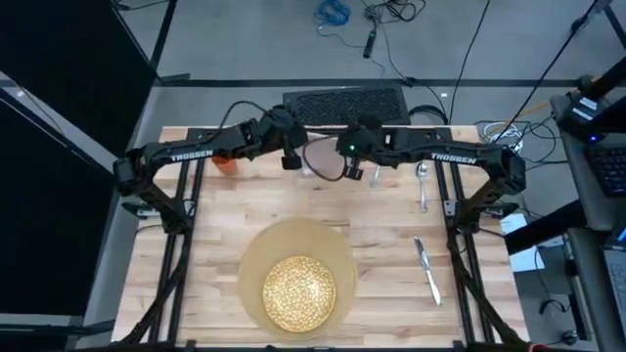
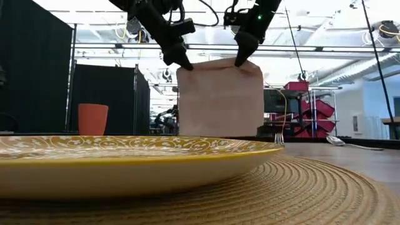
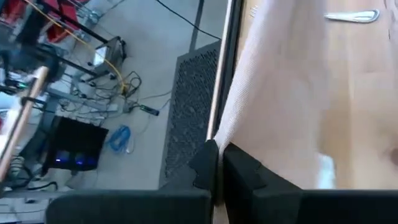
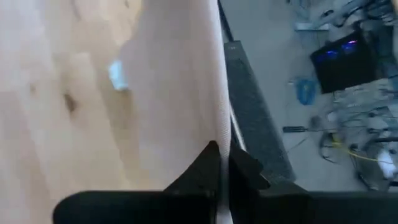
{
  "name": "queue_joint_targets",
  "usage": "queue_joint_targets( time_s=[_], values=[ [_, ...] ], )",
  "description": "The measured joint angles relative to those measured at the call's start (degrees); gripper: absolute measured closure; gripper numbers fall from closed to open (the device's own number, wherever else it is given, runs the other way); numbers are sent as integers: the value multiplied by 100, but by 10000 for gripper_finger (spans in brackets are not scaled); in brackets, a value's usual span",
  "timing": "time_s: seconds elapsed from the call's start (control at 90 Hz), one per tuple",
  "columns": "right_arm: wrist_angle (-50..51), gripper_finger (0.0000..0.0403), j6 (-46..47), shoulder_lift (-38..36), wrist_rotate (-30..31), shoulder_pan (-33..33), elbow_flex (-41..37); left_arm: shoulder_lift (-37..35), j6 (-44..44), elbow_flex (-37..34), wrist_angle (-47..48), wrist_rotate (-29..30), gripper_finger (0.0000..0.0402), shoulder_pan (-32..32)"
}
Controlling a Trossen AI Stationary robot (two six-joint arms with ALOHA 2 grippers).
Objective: Set table place
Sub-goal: Fold the light orange napkin on the table
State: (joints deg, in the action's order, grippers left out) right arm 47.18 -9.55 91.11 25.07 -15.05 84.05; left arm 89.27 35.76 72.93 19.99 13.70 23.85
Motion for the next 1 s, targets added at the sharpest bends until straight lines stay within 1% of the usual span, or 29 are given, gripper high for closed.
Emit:
queue_joint_targets(
  time_s=[0.111, 0.189, 0.244, 0.289, 0.378, 0.433, 0.5, 0.578, 0.778, 0.9, 1.0],
  values=[
    [169, 403, 440, 0, -737, 79, 0, 0, -241, 0, 465, -220, 401, -23],
    [378, 403, 810, 0, -1241, 214, 0, 0, -386, 0, 896, -499, 401, -120],
    [551, 403, 953, 0, -1511, 334, 0, 0, -443, -1, 1107, -713, 401, -220],
    [639, 403, 1055, 0, -1608, 448, 0, 0, -532, -16, 1202, -862, 401, -306],
    [726, 403, 1192, 0, -1623, 690, -43, 0, -631, -73, 1293, -1125, 401, -491],
    [769, 403, 1207, 0, -1646, 824, -78, 0, -577, -98, 1309, -1182, 401, -606],
    [803, 403, 1206, 2, -1655, 924, -87, 0, -407, -103, 1292, -1134, 401, -699],
    [806, 403, 1195, 2, -1641, 954, -87, 0, -345, -103, 1078, -881, 401, -717],
    [567, 403, 793, 2, -1543, 618, -87, 0, -193, -103, 497, -341, 401, -461],
    [242, 403, 336, 2, -1115, 318, -87, 77, 179, -104, -2, 60, 401, -222],
    [-54, 403, 37, 2, -982, 34, -87, 76, 457, -105, -450, 140, 401, -3]
  ],
)
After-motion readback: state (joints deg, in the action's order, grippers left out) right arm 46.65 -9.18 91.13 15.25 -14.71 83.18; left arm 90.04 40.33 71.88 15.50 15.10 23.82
